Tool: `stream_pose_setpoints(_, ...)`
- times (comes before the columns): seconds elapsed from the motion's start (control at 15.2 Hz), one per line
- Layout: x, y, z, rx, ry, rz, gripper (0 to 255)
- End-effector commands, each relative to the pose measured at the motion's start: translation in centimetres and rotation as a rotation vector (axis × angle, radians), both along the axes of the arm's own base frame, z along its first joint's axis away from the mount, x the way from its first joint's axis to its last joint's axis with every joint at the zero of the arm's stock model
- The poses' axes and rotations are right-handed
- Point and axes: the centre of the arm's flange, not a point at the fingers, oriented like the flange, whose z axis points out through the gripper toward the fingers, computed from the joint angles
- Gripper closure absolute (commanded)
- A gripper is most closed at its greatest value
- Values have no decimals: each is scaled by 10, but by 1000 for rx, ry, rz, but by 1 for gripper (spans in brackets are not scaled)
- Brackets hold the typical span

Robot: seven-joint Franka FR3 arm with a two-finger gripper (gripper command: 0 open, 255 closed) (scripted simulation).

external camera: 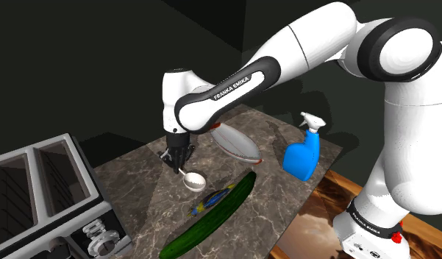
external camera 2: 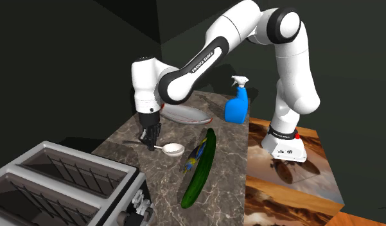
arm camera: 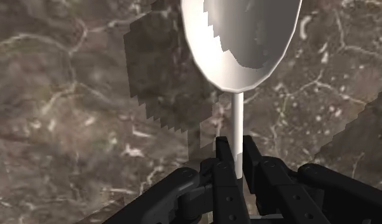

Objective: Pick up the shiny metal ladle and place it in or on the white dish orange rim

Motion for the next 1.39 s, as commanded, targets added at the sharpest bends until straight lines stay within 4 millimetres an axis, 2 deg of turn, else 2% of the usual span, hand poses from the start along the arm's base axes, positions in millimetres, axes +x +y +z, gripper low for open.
stream_pose_setpoints(0.0, 0, 0, 8, 0, 0, 0, 255)
stream_pose_setpoints(1.32, 0, 0, 114, 0, 0, 0, 255)
